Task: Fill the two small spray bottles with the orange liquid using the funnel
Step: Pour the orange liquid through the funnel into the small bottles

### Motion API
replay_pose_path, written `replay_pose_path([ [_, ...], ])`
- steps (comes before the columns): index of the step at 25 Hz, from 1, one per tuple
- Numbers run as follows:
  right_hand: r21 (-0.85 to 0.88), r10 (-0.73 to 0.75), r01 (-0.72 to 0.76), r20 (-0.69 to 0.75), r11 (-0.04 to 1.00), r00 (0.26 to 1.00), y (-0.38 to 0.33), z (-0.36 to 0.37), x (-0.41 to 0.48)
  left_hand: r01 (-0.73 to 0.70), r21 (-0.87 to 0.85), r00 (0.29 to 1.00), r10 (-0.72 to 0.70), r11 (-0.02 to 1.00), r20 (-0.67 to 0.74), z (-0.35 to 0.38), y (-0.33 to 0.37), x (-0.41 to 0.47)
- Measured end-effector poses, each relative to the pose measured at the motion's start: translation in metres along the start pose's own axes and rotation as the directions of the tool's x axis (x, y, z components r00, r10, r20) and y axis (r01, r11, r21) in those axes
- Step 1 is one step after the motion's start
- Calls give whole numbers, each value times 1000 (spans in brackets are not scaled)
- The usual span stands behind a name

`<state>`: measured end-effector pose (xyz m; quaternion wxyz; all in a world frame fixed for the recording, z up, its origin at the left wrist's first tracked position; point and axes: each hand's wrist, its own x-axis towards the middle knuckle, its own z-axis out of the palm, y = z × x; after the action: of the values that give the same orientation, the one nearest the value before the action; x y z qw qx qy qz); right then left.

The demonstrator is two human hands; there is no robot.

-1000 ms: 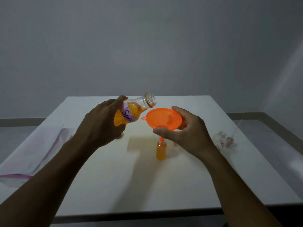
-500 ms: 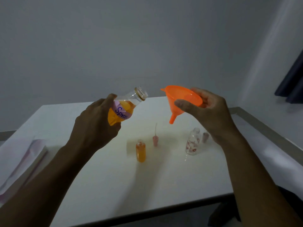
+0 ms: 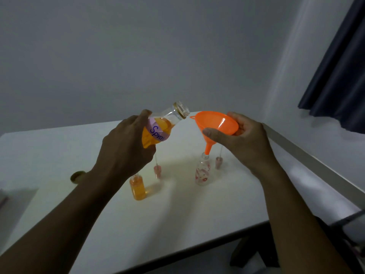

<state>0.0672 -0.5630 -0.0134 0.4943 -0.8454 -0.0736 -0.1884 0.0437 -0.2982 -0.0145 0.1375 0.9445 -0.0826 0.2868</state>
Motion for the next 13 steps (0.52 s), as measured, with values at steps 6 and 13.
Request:
replay_pose_path([
  [6,20,-9,9,6,1000,1000,7,4,0,-36,41,999,37,999,-4,2,10,10],
  [13,-19,-7,7,9,1000,1000,9,7,2,-33,52,999,32,998,4,-2,8,16],
])
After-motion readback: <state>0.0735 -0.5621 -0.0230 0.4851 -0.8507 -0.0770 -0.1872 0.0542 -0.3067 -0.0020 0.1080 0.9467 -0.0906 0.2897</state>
